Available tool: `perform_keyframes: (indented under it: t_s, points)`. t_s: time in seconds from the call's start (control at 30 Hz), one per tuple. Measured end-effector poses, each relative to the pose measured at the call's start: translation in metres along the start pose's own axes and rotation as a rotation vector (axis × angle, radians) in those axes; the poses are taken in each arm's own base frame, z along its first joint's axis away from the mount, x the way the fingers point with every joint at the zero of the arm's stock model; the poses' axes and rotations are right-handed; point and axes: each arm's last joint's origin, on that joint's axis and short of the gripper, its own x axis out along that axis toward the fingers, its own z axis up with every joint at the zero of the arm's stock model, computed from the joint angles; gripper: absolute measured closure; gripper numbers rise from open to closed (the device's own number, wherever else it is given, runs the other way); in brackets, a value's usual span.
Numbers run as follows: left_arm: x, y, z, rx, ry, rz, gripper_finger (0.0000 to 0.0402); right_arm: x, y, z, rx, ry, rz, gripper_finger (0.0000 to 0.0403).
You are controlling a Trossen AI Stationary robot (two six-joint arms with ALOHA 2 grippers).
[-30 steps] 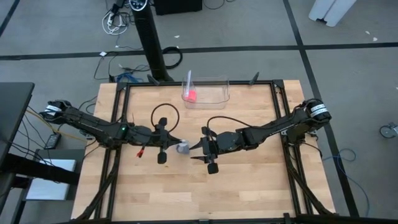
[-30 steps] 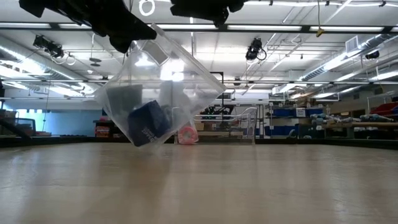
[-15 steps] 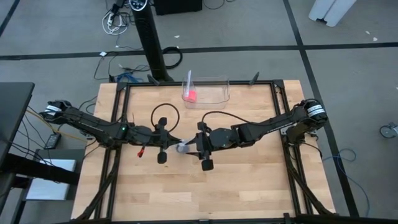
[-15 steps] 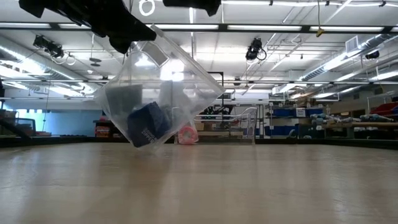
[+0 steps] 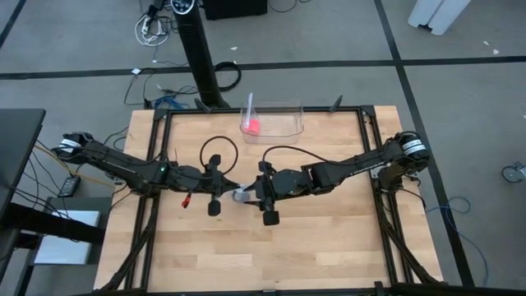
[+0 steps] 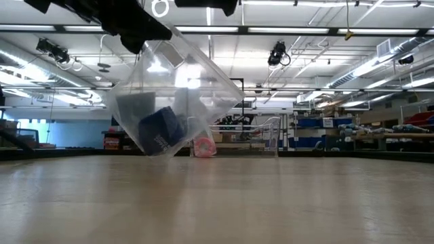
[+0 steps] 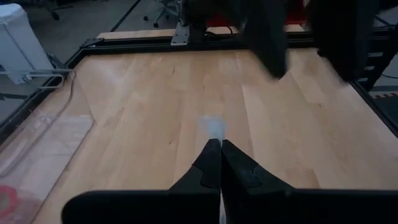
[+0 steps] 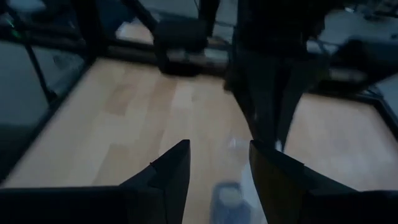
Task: Roll bandage
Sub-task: Close the transparent zip bag
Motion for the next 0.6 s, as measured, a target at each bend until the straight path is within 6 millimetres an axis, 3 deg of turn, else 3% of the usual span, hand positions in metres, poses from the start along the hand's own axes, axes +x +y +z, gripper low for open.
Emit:
perform_keyframes:
  t_s: [0.27, 0.6]
  points:
    - [0.006, -0.012, 0.025, 0.076, 0.03, -0.033, 0.0401, -0.001, -0.01, -0.003, 0.006, 0.076, -0.09, 0.0238]
    - [0.015, -0.02, 0.03, 0.115, 0.063, -0.026, 0.0401, -0.001, -0.017, -0.007, 0.116, 0.108, -0.089, 0.0253]
